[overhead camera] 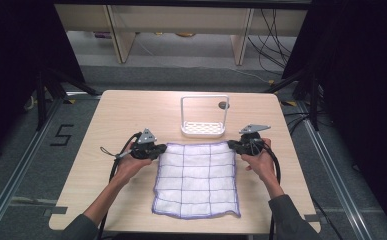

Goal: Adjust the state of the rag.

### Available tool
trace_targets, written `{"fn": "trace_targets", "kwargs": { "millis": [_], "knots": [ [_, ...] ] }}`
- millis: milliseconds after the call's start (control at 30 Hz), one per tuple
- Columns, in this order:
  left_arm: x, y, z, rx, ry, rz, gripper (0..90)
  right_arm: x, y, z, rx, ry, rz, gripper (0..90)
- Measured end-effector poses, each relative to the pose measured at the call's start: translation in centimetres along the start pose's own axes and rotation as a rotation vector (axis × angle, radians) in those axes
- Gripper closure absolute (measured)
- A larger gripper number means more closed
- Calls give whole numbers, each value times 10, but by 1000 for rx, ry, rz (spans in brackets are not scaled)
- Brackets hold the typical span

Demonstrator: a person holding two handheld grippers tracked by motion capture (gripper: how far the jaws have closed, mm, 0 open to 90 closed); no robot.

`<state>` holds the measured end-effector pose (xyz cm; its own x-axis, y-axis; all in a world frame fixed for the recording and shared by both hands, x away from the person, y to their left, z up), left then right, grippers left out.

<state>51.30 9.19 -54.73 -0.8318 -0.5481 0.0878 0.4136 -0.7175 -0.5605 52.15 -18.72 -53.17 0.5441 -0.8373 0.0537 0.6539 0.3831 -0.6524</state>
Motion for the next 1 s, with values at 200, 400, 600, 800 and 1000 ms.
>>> {"fn": "trace_targets", "kwargs": {
  "millis": [200,400,600,800,1000],
  "knots": [
    [-6,-7,11,58,-20,8,844,3,-7,10,40,9,10,863],
    [-8,-9,15,61,-19,26,842,1,-7,18,57,19,12,863],
    [-7,-15,23,93,-16,23,842,5,-12,24,75,-16,8,863],
    [-2,-24,24,88,-3,23,839,-3,-23,29,100,-6,24,863],
    [17,-36,23,95,38,11,837,-16,-46,26,119,-21,51,863]
  ]
}}
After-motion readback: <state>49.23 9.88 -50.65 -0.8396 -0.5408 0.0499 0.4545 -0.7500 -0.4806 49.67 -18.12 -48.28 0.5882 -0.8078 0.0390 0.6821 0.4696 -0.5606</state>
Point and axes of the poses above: each handheld gripper's, and its own axes: y roughly forward along the jaws, z roughly out of its top, x roughly to its right, the point moved 9 cm from there along y, roughly forward along the jaws, and after that the axes turned 10 degrees about -z, right-handed, at the moved point
